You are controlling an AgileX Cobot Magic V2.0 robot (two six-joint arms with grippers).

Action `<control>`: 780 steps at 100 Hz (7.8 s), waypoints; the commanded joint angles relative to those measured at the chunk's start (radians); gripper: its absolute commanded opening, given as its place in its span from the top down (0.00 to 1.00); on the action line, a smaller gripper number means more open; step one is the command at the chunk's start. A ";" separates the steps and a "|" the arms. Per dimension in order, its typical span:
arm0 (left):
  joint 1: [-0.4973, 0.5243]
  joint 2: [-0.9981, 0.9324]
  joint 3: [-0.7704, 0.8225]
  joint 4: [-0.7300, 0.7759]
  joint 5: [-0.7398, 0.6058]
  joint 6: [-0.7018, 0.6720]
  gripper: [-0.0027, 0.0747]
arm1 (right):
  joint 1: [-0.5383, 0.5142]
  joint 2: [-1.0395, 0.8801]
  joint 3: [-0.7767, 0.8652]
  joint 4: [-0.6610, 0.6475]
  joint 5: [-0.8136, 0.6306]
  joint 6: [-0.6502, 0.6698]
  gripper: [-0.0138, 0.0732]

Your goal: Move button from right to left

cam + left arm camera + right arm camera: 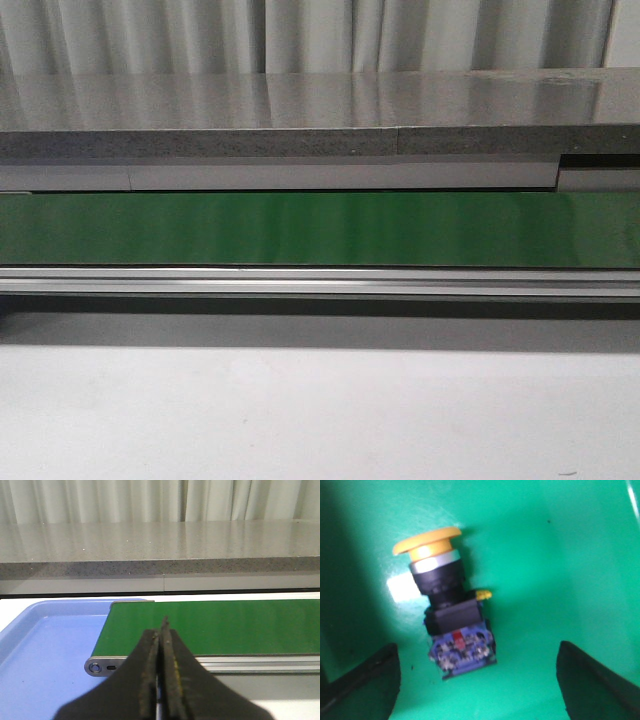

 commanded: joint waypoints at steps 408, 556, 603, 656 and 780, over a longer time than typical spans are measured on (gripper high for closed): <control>-0.006 -0.032 0.045 -0.001 -0.075 -0.011 0.99 | 0.492 -1.341 0.693 -0.032 -0.311 0.033 0.92; -0.006 0.052 -0.199 -0.059 0.029 -0.011 0.99 | 0.492 -1.538 0.765 0.016 -0.337 0.033 0.92; -0.006 0.393 -0.476 -0.059 0.292 -0.011 0.99 | 0.492 -1.538 0.765 0.016 -0.337 0.033 0.92; -0.008 0.806 -0.693 -0.128 0.155 -0.003 0.07 | 0.492 -1.538 0.765 0.016 -0.337 0.033 0.92; -0.323 1.685 -1.483 0.063 0.897 -0.273 0.07 | 0.492 -1.538 0.765 0.016 -0.337 0.033 0.92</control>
